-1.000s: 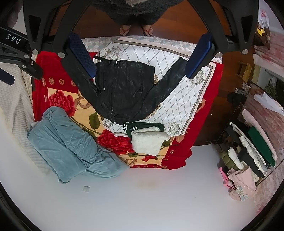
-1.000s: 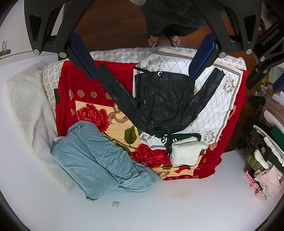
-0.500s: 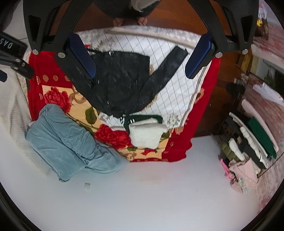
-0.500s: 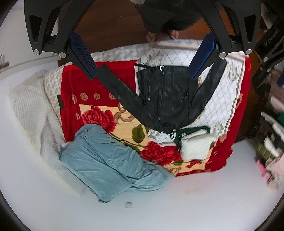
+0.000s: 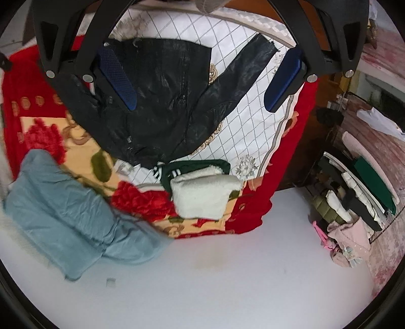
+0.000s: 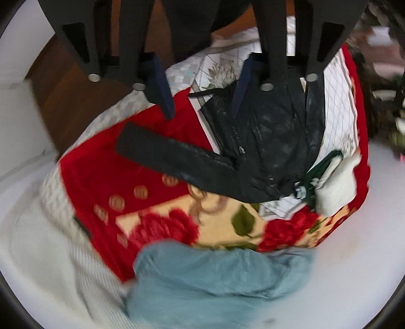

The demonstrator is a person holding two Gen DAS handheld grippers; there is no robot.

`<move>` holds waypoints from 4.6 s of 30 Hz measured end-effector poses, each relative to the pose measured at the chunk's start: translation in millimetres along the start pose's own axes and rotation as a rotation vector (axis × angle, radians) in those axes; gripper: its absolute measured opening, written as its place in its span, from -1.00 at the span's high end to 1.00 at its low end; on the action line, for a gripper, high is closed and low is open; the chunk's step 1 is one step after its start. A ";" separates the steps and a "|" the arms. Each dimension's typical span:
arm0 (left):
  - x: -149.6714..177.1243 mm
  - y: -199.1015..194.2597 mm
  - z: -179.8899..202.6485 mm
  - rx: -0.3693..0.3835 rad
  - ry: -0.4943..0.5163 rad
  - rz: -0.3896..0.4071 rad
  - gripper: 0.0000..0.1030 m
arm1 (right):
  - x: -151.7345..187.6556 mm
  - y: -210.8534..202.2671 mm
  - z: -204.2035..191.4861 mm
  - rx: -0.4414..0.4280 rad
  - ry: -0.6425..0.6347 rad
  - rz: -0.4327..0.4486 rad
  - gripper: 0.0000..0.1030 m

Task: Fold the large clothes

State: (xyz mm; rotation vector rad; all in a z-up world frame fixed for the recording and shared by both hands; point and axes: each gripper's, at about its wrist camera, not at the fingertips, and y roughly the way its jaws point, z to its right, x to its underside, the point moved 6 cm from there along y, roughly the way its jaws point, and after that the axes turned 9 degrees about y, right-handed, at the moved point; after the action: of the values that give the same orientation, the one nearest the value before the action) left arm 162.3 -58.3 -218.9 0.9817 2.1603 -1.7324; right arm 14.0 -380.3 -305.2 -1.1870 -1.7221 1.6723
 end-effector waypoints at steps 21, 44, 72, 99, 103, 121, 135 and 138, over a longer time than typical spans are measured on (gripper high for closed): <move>81.7 294.1 169.6 -0.013 0.126 -0.397 -1.00 | 4.0 411.1 213.4 -0.203 1.062 -0.210 -0.17; 68.1 347.7 186.9 0.061 0.114 -0.398 -1.00 | -98.0 309.8 137.3 -0.188 0.892 0.261 0.91; 172.2 380.5 -64.1 -0.199 -0.219 -0.615 -1.00 | 152.5 418.8 -406.5 -0.243 -0.764 -0.199 0.81; 75.1 458.8 6.1 -0.254 0.031 -0.409 -1.00 | 5.8 423.7 -95.4 0.180 -0.241 -0.080 -0.22; 77.5 429.0 -7.7 -0.226 -0.043 -0.405 -1.00 | 15.9 399.1 -90.0 0.194 -0.223 -0.128 -0.22; 354.0 328.6 -178.9 0.080 -1.221 -0.504 -0.79 | 139.7 380.5 -227.1 0.084 -0.546 -0.207 -0.23; 391.3 336.1 -269.6 -0.018 -1.529 -0.202 0.92 | 168.0 375.5 -252.8 0.084 -0.592 -0.233 -0.23; 404.7 343.2 -267.1 0.093 -1.587 -0.128 0.83 | 163.3 383.6 -267.9 0.081 -0.569 -0.260 -0.23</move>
State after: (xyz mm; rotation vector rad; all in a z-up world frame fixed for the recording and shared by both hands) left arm 127.6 368.7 -630.6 -0.5302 1.0282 -1.6201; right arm 246.2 -138.3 -670.1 -0.4362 -1.9963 2.0074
